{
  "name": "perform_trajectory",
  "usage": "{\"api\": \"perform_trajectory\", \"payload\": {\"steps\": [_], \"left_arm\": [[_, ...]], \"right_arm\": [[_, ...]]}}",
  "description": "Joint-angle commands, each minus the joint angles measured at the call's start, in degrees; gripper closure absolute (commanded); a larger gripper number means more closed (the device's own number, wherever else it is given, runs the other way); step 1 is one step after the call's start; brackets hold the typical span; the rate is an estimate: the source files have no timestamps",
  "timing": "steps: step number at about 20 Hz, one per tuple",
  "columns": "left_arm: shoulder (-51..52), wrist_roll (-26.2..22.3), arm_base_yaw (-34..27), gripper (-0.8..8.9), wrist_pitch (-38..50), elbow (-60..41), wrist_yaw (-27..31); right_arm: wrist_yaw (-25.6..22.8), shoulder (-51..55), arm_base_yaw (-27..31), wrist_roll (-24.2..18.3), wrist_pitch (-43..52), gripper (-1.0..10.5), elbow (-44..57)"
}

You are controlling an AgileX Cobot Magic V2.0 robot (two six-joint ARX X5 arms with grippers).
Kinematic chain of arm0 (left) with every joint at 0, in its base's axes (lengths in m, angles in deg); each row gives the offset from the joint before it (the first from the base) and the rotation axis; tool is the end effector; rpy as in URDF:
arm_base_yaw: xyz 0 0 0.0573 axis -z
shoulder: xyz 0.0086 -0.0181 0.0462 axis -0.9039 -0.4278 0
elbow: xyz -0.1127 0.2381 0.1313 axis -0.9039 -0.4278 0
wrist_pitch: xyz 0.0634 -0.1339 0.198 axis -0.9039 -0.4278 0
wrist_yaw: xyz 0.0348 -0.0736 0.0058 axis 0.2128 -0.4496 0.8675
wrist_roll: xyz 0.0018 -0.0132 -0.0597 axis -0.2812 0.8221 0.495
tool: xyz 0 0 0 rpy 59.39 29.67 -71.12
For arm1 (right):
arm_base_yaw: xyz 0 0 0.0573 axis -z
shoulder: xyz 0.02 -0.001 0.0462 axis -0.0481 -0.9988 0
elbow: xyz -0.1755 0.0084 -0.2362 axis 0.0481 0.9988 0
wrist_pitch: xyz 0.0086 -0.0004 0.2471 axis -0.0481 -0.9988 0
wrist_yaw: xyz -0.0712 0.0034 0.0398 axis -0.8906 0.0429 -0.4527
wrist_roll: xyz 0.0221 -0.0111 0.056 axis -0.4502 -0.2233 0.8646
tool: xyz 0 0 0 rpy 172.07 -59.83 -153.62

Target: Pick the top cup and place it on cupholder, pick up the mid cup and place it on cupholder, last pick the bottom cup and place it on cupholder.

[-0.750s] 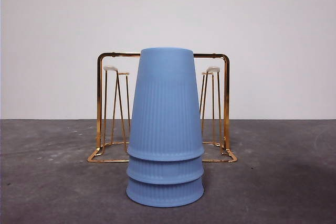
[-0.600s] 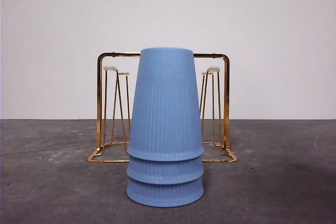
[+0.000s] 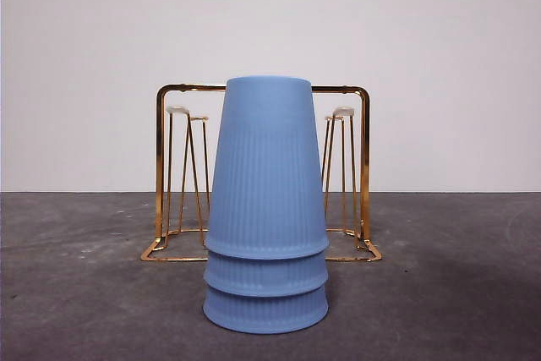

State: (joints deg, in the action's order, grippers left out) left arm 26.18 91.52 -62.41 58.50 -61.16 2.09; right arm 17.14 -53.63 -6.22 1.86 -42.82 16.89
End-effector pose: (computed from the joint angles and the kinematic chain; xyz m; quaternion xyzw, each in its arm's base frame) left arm 0.0684 -0.0052 0.1705 -0.2497 0.0658 -0.0349 0.9655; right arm 0.0697 0.0062 0.1860 0.1705 -0.0212 0.0606 0.9833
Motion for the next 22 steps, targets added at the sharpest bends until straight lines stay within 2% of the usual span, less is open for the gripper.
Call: {"api": "perform_trajectory", "payload": {"steps": [1, 6, 12, 17, 22], "left_arm": [[0.0, 2.6, 0.0, 7.99, 0.9, 3.6, -1.1], [-0.9, 3.7, 0.0, 7.99, -4.4, 10.5, -1.5], [-5.6, -0.7, 0.0, 7.99, -11.2, 19.3, -4.2], [-12.7, -7.0, 0.0, 7.99, -16.9, 25.9, -9.6], [-21.7, -14.1, 0.0, 7.99, -23.2, 31.9, -18.5]], "right_arm": [[0.2, -0.3, -0.2, 2.3, -0.2, 9.4, -3.5], [1.1, -4.0, -0.2, 2.2, -4.3, 9.4, -10.1], [6.5, -13.1, -0.2, -0.7, -8.5, 9.4, -20.0], [15.0, -22.1, -0.2, -7.9, -19.1, 9.4, -29.9], [21.6, -29.7, -0.2, -15.8, -30.6, 9.4, -38.7]]}}
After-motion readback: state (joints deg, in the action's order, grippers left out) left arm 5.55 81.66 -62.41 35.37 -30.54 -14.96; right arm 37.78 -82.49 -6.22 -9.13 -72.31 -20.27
